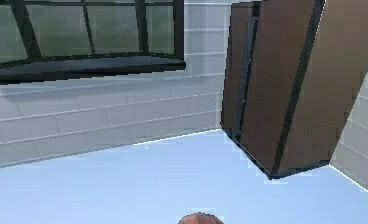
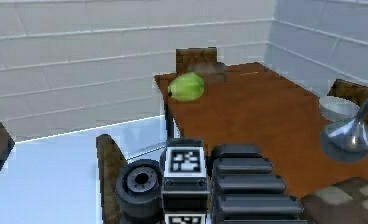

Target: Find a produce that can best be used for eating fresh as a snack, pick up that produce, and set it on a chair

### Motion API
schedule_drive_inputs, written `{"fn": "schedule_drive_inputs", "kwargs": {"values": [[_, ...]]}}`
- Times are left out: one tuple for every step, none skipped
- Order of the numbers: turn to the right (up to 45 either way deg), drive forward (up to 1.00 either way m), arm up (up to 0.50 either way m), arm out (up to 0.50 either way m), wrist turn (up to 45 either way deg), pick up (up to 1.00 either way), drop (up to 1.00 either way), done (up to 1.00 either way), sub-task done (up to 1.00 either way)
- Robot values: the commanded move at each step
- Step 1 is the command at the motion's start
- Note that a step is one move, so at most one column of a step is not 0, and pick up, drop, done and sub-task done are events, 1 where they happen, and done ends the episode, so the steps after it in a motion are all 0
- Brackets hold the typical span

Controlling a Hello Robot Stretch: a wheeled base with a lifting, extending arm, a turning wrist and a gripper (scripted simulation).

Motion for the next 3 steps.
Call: {"fn": "schedule_drive_inputs", "kwargs": {"values": [[-30.0, 0.0, 0.0, 0.0, 0.0, 0.0, 0.0, 0.0, 0.0], [0.0, 0.4, 0.0, 0.0, 0.0, 0.0, 0.0, 0.0, 0.0], [45.0, 0.0, 0.0, 0.0, 0.0, 0.0, 0.0, 0.0, 0.0]]}}
